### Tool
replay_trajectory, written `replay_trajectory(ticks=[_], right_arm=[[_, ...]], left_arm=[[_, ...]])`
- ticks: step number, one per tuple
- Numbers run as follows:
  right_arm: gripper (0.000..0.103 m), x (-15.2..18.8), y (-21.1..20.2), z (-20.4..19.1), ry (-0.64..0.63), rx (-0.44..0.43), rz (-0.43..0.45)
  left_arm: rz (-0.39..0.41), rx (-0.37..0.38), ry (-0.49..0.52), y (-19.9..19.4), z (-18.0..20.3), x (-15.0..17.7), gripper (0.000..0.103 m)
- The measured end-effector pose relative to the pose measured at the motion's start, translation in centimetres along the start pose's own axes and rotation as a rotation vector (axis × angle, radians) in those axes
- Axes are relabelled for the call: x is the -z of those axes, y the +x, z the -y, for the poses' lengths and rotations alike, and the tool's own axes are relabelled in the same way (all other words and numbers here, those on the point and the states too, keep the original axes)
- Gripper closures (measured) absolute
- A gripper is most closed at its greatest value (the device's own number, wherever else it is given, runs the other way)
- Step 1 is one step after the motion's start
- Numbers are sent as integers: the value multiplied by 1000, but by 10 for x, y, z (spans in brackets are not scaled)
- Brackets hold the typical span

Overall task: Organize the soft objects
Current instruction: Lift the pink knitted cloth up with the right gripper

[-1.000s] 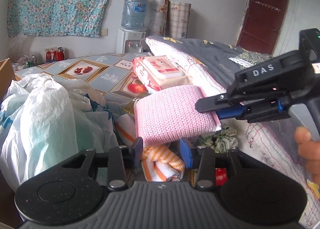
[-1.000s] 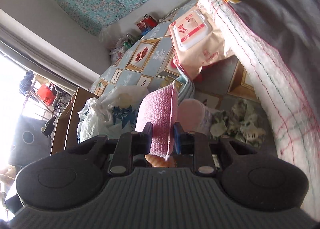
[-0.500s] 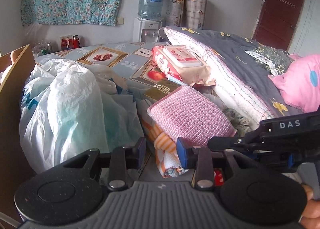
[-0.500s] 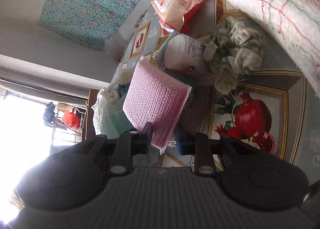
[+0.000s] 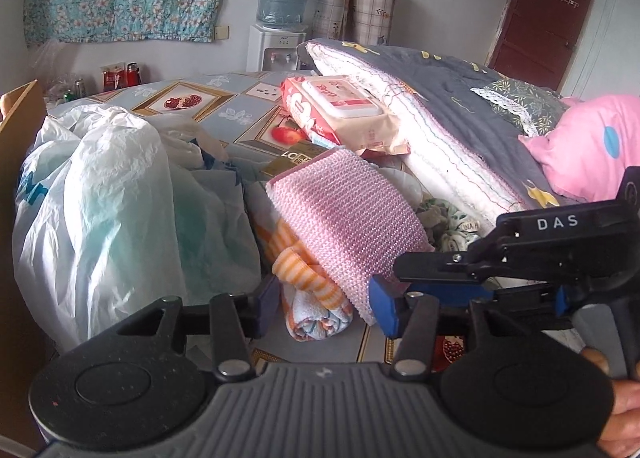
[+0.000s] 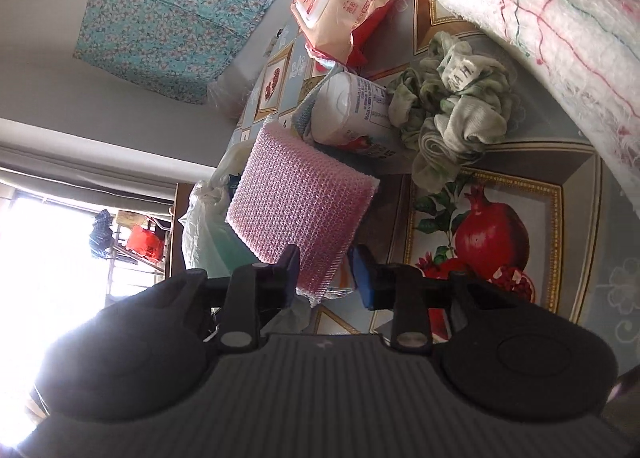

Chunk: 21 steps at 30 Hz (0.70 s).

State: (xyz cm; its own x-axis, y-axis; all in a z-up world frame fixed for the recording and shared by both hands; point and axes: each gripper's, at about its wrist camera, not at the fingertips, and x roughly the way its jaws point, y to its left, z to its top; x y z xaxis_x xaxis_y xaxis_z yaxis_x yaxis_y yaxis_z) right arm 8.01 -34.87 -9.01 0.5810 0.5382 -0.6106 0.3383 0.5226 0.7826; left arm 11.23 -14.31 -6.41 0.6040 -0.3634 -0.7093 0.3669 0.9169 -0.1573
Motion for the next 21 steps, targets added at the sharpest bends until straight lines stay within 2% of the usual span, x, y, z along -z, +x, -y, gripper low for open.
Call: replay_trajectory(ticks=[5,8,10,13,17,21], right_arm=[[69,-7,-19,-26,-190,80,75],[58,-18,-20,-41,-273,83,110],[56,-26,-13,-46,-312,74,113],[52,-36,1,-44,-343,61,78],[50,-43,23,-32,-313,62,17],[49,-40,19,-27,-276,24,11]], left_arm=[[-11,7,-18,3,-5,1,50],[-12,12,-23,3,-7,1,50],[-11,11,-24,4,-7,0,50],[-11,14,-28,5,-9,0,50],[-20,11,-34,8,-11,1,50],[-13,16,-34,8,-12,1,50]])
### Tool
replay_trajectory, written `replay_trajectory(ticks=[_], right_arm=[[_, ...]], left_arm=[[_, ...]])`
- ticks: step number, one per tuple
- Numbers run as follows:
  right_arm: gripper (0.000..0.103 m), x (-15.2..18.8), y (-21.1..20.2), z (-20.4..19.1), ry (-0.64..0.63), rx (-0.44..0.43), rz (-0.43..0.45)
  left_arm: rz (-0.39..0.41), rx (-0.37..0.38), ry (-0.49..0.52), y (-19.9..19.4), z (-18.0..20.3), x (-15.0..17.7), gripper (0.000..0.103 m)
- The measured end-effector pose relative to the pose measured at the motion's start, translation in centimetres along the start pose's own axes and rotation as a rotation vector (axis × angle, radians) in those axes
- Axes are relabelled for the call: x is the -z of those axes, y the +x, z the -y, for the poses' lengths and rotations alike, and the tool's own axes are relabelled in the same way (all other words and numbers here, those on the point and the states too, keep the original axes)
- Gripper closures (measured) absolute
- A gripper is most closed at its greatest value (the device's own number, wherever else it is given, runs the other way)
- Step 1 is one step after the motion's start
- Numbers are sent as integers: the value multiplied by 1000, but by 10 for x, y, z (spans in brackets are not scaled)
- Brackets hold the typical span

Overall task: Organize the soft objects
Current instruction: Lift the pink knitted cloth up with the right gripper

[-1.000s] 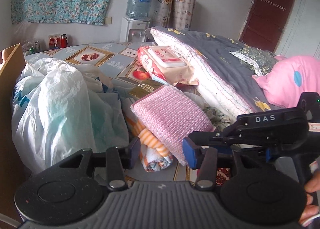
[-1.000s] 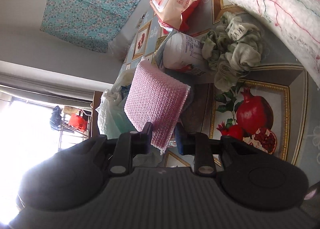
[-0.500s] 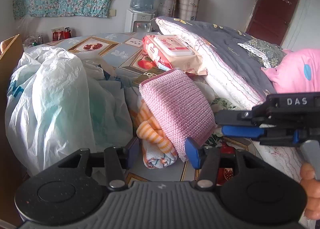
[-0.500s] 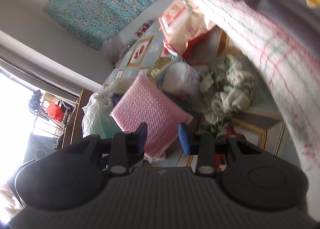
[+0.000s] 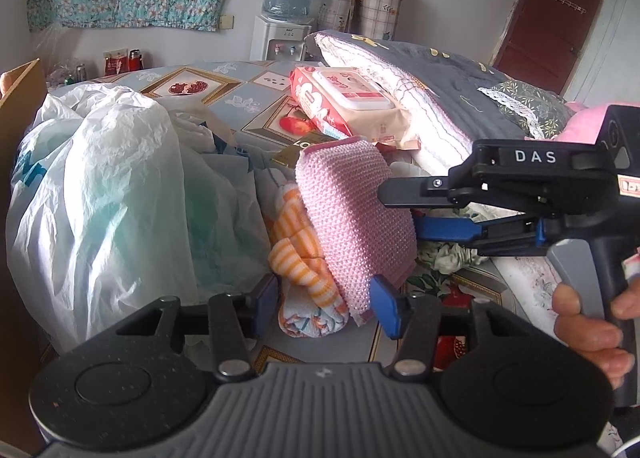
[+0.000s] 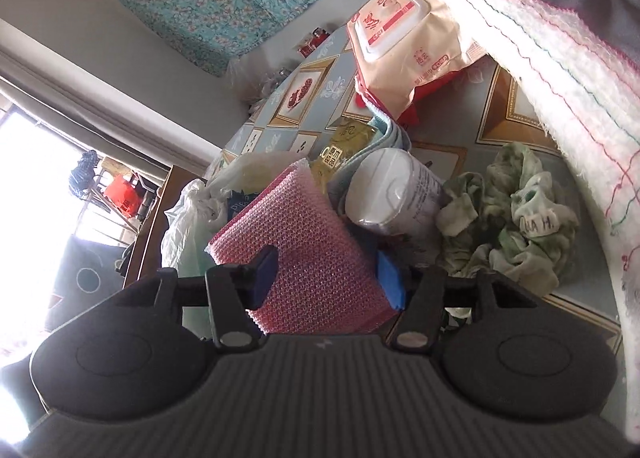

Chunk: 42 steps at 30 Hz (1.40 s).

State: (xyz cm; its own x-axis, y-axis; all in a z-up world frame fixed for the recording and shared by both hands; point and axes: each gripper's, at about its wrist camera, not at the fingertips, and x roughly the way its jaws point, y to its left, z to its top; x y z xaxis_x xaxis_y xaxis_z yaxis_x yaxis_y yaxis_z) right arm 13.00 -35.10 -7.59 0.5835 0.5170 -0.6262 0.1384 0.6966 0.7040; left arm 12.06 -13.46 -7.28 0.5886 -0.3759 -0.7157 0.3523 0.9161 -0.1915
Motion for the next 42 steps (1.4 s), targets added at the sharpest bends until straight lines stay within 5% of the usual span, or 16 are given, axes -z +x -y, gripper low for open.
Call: replay_trajectory(ticks=[17,29,35,42], right_arm=[[49,24,-1,-3,19,-53,-54],[49,22,19,29,224,-113,-64],[49,21,18,29,200,-105,-72],[49,15,15,27,166,-90,-93]], left_arm=[[44,12,-30,-2,0,-4,52],[47,2,-40,1,-1,-2,52],[63,-20,-19,-1,7,2,52],[98,-26,14,-15,22,10,40]])
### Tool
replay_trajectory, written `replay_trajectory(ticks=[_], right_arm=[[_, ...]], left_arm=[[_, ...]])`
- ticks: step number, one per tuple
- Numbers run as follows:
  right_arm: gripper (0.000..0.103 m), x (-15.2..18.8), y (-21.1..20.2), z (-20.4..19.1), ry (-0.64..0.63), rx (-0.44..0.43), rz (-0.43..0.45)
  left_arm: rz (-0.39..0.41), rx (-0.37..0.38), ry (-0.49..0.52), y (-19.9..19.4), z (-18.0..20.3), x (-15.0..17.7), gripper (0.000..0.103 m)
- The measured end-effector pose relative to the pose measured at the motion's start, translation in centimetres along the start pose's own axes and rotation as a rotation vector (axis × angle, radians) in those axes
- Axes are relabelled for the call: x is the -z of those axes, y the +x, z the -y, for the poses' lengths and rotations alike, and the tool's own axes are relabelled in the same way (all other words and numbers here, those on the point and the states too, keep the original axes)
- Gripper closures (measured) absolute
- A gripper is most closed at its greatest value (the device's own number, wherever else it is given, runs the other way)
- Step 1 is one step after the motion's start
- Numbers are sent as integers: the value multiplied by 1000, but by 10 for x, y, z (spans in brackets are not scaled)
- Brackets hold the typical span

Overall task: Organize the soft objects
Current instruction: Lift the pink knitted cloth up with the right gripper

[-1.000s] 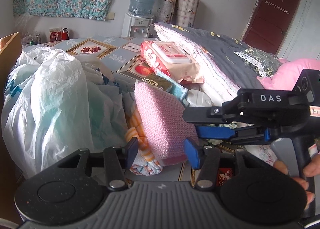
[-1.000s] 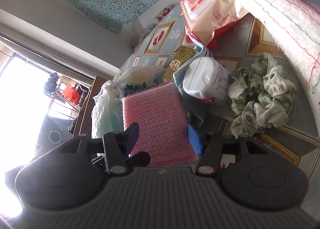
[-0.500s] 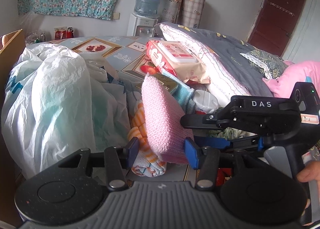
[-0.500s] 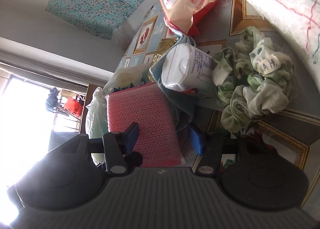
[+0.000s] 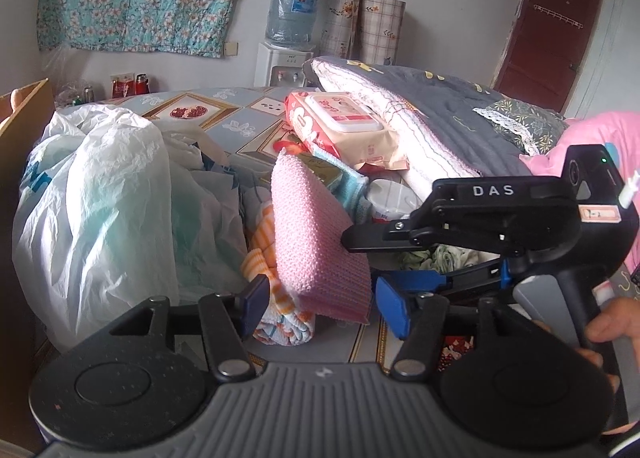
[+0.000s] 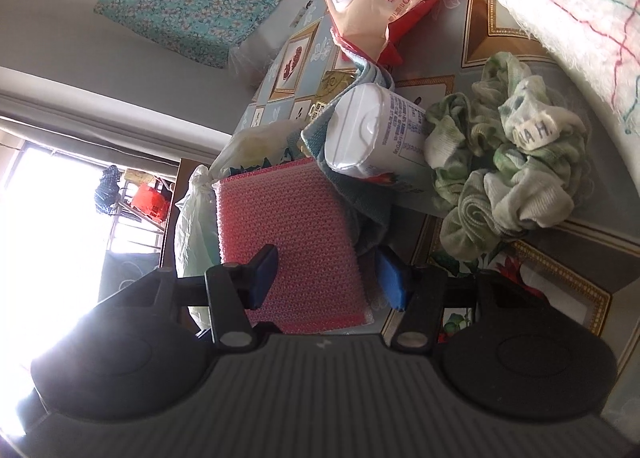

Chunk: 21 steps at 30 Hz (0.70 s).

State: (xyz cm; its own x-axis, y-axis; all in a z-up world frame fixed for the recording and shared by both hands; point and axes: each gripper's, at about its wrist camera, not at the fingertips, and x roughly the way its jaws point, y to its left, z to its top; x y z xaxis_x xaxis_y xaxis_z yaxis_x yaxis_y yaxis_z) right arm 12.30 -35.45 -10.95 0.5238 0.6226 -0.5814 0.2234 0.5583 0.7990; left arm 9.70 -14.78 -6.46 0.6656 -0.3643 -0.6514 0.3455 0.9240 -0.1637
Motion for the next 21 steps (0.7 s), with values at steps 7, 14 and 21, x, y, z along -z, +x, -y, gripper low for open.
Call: replay_trajectory(ticks=[7,14,21], right_arm=[[49,-2,3,-4,-13,-24,4],[49,-2,7,-1,0,-60,3],[50,-7,11,2,8,-55,9]], left_arm=[[105,-41,75,-25,10,-14,37],[51,-74,107,-1,2,-37,48],[-64,-16,-11,19,-24,-38,59]])
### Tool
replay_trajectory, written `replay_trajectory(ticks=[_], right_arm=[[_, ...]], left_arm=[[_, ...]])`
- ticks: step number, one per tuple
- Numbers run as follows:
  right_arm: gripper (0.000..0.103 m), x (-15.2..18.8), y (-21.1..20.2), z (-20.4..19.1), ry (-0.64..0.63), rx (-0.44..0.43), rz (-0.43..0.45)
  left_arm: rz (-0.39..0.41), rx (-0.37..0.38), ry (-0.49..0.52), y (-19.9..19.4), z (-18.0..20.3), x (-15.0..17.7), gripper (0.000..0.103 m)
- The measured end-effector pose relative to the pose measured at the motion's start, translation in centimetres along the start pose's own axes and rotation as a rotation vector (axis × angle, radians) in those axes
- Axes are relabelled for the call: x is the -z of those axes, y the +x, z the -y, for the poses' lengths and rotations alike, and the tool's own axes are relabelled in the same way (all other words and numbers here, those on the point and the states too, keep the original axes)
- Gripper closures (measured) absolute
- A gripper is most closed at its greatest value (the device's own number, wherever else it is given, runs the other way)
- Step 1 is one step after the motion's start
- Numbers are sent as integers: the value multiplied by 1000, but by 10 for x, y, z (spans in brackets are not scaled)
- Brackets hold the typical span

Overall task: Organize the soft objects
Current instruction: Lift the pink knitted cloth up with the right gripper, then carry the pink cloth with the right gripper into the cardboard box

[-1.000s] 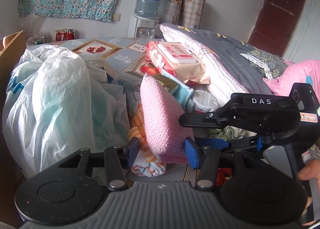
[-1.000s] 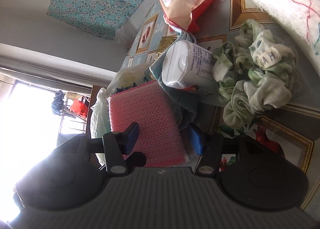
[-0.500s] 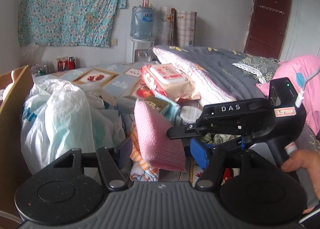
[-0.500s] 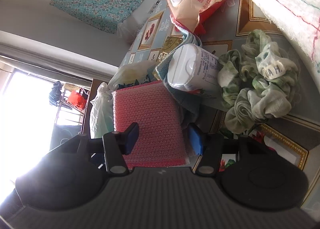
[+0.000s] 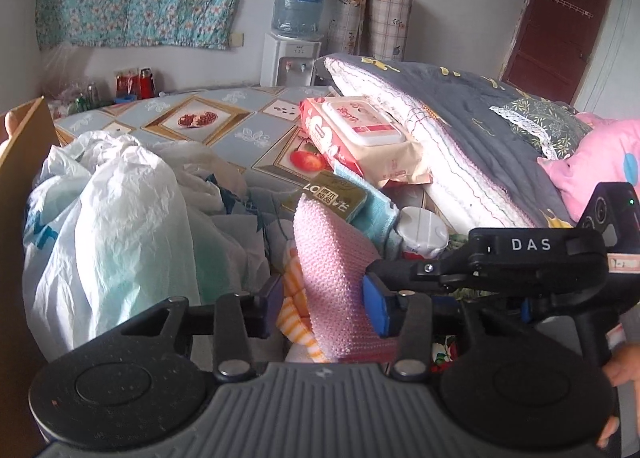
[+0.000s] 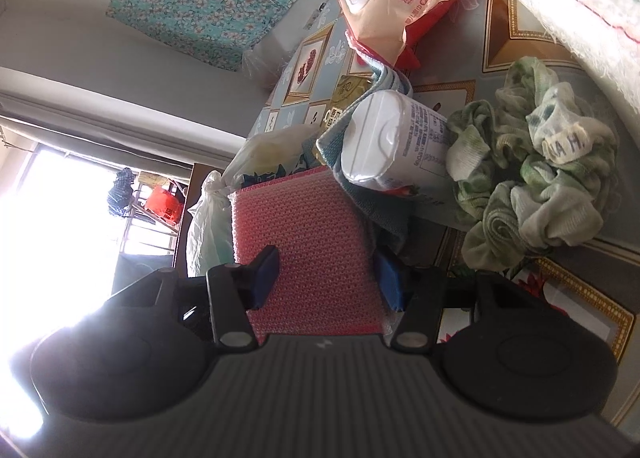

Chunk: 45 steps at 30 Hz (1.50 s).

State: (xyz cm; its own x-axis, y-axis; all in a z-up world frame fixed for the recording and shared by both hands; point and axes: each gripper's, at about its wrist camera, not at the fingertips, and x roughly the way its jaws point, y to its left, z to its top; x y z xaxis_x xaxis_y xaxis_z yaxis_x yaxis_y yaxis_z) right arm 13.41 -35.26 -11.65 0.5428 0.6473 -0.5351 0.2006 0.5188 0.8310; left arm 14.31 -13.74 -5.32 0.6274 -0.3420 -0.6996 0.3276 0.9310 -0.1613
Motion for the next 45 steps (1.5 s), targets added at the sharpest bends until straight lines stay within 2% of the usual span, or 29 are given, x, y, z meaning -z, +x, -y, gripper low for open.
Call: replay_trajectory(ticks=[5,9,15,23,27,31,36,40,45], right_arm=[[50,-2,5,2,16,-10,0],[59,-1,1,-1,21,-18,10],[65,4,-9,-14,-20,38,44],[67,11,-32,-32,-60,58,83],[67,18,-48,-48,-73,47,106],[67,23,-67,-84,-135,28,133],[66,30,-70,-143,-231,-28,130],[66,38,-49,-197,-321,-96,95],[65,51,11,-266,-397,-171,-12]], left_arm=[[-5,-15,20,0,4,-1,59],[-34,8,18,2,6,-1,61],[-29,17,5,-1,10,1,62],[8,38,12,-18,19,-2,62],[56,51,19,-40,24,-5,62],[133,60,15,-73,23,-10,62],[248,27,-15,-126,5,-16,61],[325,-40,-46,-170,-24,-24,61],[368,-154,-87,-217,-81,-33,61]])
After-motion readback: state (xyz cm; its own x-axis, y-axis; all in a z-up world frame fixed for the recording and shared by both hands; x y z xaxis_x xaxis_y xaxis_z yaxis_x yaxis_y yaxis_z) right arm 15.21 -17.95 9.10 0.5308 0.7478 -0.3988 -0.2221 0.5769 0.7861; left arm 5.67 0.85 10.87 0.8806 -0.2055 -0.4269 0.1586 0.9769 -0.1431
